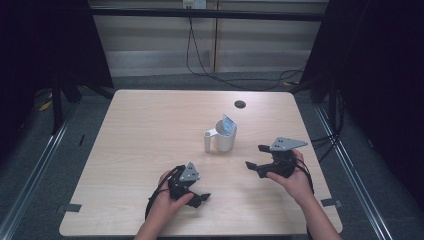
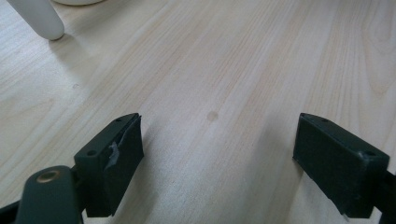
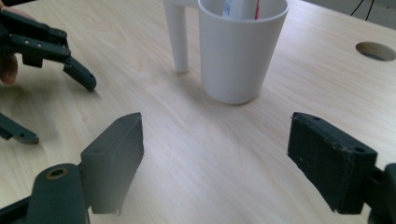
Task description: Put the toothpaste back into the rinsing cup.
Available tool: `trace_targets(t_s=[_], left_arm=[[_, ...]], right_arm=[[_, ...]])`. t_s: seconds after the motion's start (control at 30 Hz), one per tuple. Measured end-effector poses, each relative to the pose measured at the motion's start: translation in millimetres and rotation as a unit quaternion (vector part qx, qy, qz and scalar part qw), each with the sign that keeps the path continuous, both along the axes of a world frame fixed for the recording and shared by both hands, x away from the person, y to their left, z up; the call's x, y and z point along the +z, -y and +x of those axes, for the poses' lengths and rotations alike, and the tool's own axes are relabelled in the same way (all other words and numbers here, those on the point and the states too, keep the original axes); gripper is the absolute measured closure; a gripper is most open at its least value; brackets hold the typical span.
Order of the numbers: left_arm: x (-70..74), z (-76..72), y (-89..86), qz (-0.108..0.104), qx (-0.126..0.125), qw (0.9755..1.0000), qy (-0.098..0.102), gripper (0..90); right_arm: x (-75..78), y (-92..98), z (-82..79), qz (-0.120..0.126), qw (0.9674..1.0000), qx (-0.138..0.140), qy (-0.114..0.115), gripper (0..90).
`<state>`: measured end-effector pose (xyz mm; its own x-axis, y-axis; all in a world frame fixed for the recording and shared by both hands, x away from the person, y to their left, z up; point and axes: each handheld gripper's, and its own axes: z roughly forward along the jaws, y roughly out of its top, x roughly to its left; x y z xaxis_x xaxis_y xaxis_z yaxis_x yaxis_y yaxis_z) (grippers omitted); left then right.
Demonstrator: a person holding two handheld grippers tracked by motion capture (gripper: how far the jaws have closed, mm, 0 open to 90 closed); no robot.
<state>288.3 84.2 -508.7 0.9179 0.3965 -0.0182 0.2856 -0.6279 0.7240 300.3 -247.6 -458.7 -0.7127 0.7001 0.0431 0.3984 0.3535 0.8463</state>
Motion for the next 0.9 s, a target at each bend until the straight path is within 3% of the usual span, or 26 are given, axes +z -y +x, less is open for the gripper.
trace_targets(t_s=[0.5,0.77,0.9], left_arm=[[0.1,0.2,-0.1,0.001,-0.001,1.0000,0.001,15.7],[0.1,0.1,-0.1,0.001,-0.001,1.0000,0.000,15.7],[0.2,0.3,-0.3,0.003,-0.002,1.0000,0.001,15.7]], right_arm=[[-18.4,14.0,-20.9,-0.016,0.9998,-0.002,-0.013,18.6],[-28.9,24.9,-29.3,-0.015,0.9992,0.000,-0.036,18.4],[-34.1,26.5,-32.9,-0.028,0.9989,0.003,-0.037,18.4]])
